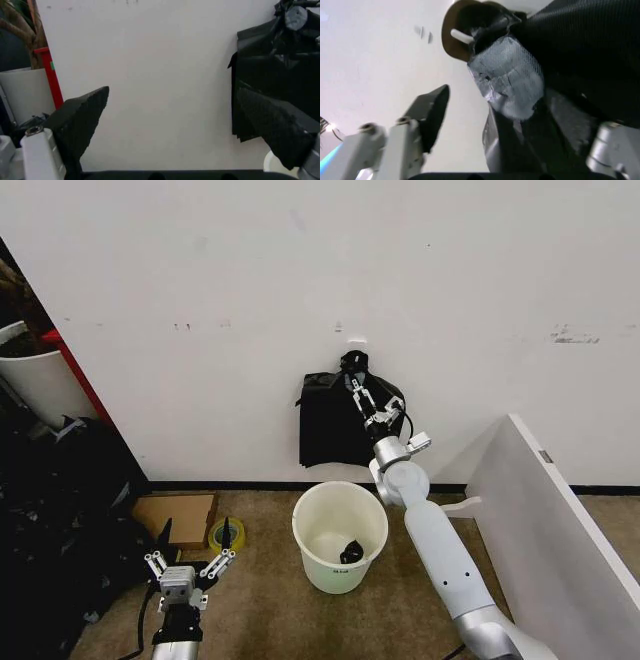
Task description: Place the garbage bag over the trash bin.
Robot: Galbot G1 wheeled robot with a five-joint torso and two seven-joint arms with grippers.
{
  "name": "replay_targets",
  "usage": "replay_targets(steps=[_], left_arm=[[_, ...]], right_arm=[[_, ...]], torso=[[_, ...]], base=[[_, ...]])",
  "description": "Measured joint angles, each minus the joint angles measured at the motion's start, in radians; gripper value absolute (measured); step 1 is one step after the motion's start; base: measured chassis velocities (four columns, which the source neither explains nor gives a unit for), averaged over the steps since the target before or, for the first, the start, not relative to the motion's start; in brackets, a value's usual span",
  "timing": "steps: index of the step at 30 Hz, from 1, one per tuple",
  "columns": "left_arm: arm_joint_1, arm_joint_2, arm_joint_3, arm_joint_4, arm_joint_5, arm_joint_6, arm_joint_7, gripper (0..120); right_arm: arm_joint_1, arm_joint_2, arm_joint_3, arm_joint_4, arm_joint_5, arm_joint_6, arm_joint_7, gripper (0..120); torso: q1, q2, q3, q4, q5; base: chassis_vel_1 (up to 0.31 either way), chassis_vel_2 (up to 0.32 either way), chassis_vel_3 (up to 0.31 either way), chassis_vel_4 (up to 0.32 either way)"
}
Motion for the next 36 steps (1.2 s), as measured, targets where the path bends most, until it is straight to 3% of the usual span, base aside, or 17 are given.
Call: replay_targets(steps=[18,29,36], left_arm=[[-0.022,0.004,0.008,0.018,-0.005,0.0,-0.006,100],[-0.036,-0.004,0.018,0.037,-0.006,-0.003,-0.01,100],[-0.055,-0.003,0.025,0.054,-0.008,-0.008,-0.012,100]], right_arm=[[0.0,-0.002,0.004,-0.008,-0.022,0.015,0.018,1],[-0.089,-0.037,-0.017,0.087,-0.118,0.036,0.069,0],[-0.242,-0.111,-0.061,0.217,-0.272,0.063,0.088,0]], torso=[[0.0,0.0,0.0,0.0,0.0001],[0.0,0.0,0.0,0.0,0.0001],[0.0,0.0,0.0,-0.0002,0.0002]], base=[[0.0,0.0,0.0,0.0],[0.0,0.0,0.0,0.0],[0.0,0.0,0.0,0.0]])
